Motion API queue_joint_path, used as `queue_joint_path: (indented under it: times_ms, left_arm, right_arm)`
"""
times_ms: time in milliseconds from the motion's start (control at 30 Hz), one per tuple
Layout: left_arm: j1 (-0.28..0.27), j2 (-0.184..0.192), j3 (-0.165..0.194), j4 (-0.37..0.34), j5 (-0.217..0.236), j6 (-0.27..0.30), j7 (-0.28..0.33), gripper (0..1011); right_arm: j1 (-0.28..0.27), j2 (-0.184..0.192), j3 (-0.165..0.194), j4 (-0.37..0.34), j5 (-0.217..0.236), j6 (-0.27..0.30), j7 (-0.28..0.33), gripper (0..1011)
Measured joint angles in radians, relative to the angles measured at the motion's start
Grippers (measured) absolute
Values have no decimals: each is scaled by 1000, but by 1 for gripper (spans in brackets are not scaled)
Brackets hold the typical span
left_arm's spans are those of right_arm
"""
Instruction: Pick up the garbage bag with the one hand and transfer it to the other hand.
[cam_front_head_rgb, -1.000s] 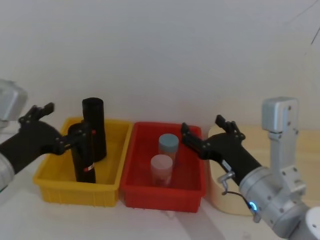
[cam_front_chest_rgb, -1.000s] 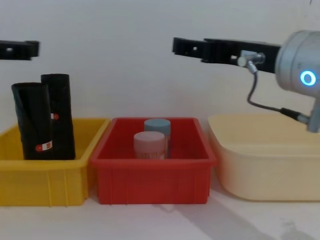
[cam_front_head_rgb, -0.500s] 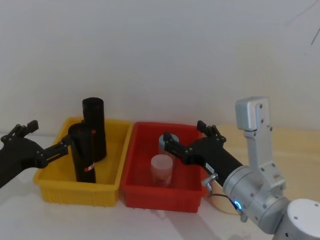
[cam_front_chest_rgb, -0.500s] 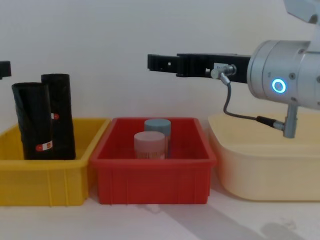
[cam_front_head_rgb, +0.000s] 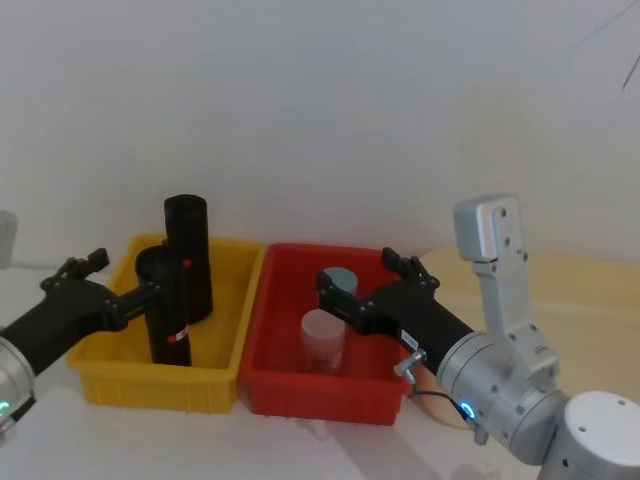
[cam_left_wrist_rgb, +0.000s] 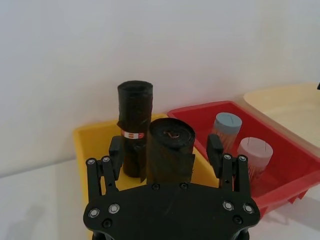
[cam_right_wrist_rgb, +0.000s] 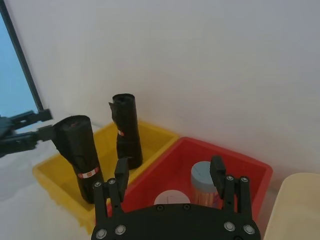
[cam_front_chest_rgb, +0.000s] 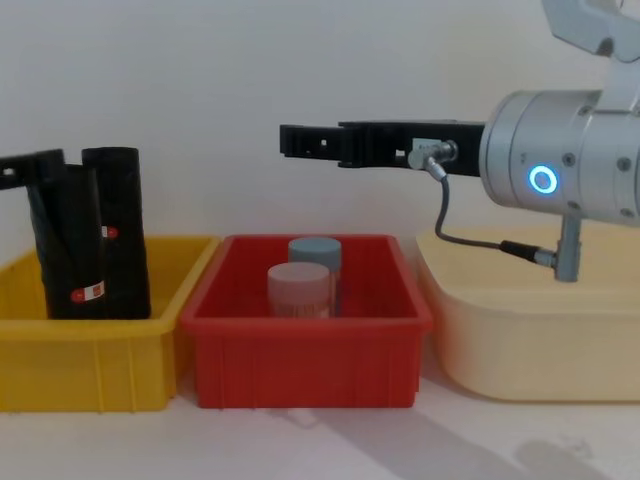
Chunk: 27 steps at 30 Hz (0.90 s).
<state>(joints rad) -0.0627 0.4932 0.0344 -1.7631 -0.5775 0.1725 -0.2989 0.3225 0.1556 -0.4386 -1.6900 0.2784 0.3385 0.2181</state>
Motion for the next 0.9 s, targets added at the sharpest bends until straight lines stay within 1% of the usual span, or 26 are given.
queue_joint_path:
  times_ms: [133,167,233,267,467,533,700,900]
  left_arm:
    - [-39,-24,33,45,-5,-8,-6,1001]
    - [-39,-24,33,45,-5,-8,-6,1001]
    - [-64,-38,56,75,-8,-12,-13,1001]
    - [-64,-38,56,75,-8,-12,-13,1001]
    - [-103,-52,95,118,-7,-12,-18,1001]
    - [-109,-52,102,124,-1,-12,-15,1001]
    - [-124,-51,123,132,27,-4,11,1001]
    - [-135,-43,144,132,78,16,57,1001]
  right_arm:
    - [3,-2,-1,2,1,4,7,1001]
    - [3,-3,-1,2,1,4,9,1001]
    - [4,-4,-1,2,3,6,11,1000]
    - [4,-4,-1,2,4,6,11,1000]
    - [8,-4,-4,2,15,11,21,1001]
    - [9,-3,-5,2,18,12,25,1000]
    - [14,4,-7,4,30,21,41,1000]
    - [19,14,-9,9,40,30,53,1001]
